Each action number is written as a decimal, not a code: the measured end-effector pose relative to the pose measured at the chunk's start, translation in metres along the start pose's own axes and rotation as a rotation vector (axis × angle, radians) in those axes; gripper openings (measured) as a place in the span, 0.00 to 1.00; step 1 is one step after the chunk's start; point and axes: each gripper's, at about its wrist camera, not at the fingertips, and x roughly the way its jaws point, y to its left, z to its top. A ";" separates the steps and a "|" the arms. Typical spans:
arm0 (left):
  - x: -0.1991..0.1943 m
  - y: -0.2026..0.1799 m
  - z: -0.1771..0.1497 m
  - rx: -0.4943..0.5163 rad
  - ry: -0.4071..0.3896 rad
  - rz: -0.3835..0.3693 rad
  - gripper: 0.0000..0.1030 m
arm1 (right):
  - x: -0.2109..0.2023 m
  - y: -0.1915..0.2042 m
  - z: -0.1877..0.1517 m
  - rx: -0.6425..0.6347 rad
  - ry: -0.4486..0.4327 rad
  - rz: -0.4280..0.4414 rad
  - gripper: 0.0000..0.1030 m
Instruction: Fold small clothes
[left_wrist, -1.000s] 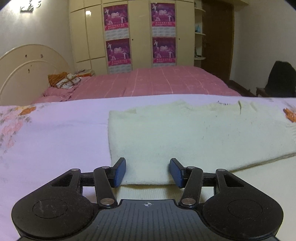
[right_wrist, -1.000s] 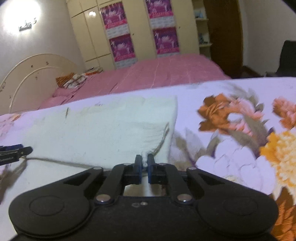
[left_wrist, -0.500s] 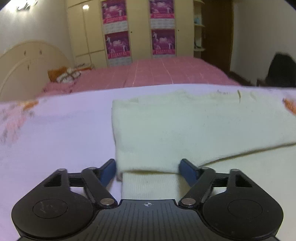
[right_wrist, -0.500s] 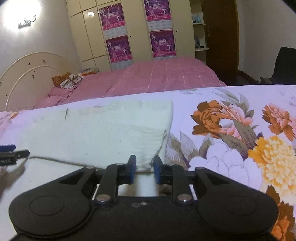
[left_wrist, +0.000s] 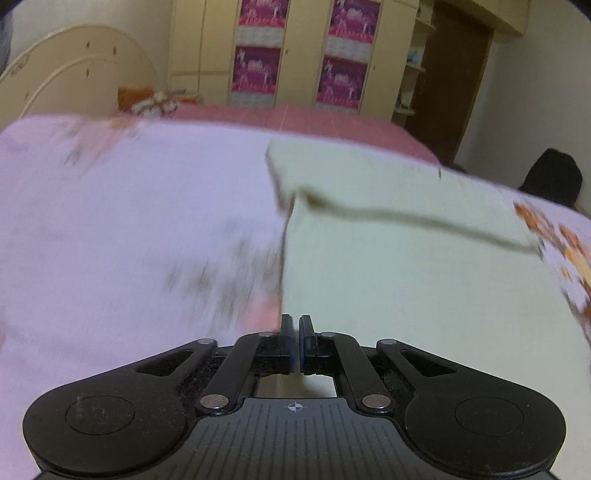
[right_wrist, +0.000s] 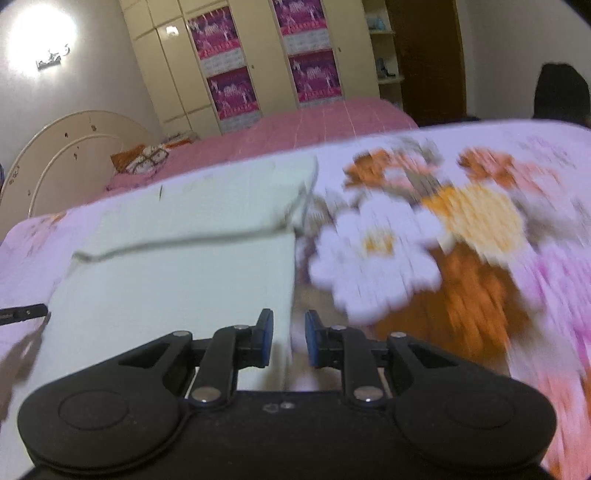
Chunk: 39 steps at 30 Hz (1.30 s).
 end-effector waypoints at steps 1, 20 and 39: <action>-0.007 0.004 -0.012 -0.002 0.019 -0.001 0.02 | -0.006 -0.001 -0.007 0.005 0.011 0.000 0.20; 0.073 0.058 0.068 -0.411 -0.001 -0.229 0.02 | -0.053 -0.010 -0.065 0.119 0.042 -0.014 0.22; 0.132 0.043 0.094 -0.538 -0.111 -0.222 0.02 | 0.021 -0.043 -0.004 0.203 -0.017 -0.055 0.23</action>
